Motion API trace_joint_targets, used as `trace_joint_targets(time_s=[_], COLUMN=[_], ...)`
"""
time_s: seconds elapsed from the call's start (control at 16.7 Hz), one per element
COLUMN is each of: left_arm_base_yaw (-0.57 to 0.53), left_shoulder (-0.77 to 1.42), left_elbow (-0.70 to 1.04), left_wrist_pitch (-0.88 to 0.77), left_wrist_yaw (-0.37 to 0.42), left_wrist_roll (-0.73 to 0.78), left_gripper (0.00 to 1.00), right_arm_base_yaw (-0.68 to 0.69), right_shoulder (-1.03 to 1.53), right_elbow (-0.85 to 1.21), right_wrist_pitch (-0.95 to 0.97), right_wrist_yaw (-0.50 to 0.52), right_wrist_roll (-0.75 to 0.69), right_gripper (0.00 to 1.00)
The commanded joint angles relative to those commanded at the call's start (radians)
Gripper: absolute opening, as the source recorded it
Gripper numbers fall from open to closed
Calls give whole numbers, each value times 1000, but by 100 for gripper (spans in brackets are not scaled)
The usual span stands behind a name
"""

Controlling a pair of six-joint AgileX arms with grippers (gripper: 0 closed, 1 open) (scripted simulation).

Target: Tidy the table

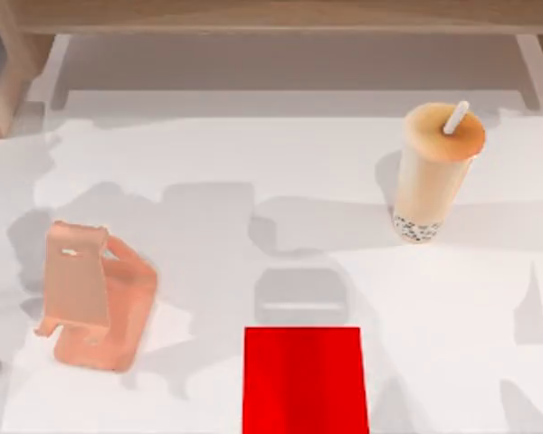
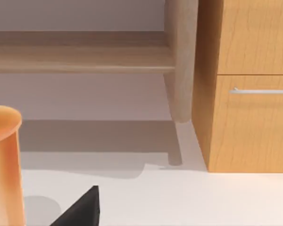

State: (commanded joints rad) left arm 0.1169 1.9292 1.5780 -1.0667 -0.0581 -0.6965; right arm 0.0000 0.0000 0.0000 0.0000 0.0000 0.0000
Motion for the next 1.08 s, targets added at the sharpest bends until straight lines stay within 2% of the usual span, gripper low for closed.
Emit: trace_joint_targets(time_s=[0.12, 0.36, 0.6, 0.72, 0.9, 1.08], left_arm_base_yaw=[-130, -467, -800, -929, -1050, -1080], left_shoulder=[8, 31, 57, 67, 77, 76], left_elbow=[15, -1, -73, -120, -183, -205], left_wrist_pitch=[60, 159, 193, 182, 152, 140], left_wrist_yaw=[-21, -43, -25, -4, 31, 43], left_wrist_roll=[-33, -112, -184, -209, -230, -233], left_gripper=[0, 0, 0, 0, 0, 0], right_arm_base_yaw=[0, 0, 0, 0, 0, 0], right_shoulder=[0, 0, 0, 0, 0, 0], right_elbow=[0, 0, 0, 0, 0, 0], right_wrist_pitch=[0, 0, 0, 0, 0, 0], right_wrist_yaw=[0, 0, 0, 0, 0, 0], right_wrist_roll=[0, 0, 0, 0, 0, 0], right_gripper=[100, 100, 100, 100, 100, 100])
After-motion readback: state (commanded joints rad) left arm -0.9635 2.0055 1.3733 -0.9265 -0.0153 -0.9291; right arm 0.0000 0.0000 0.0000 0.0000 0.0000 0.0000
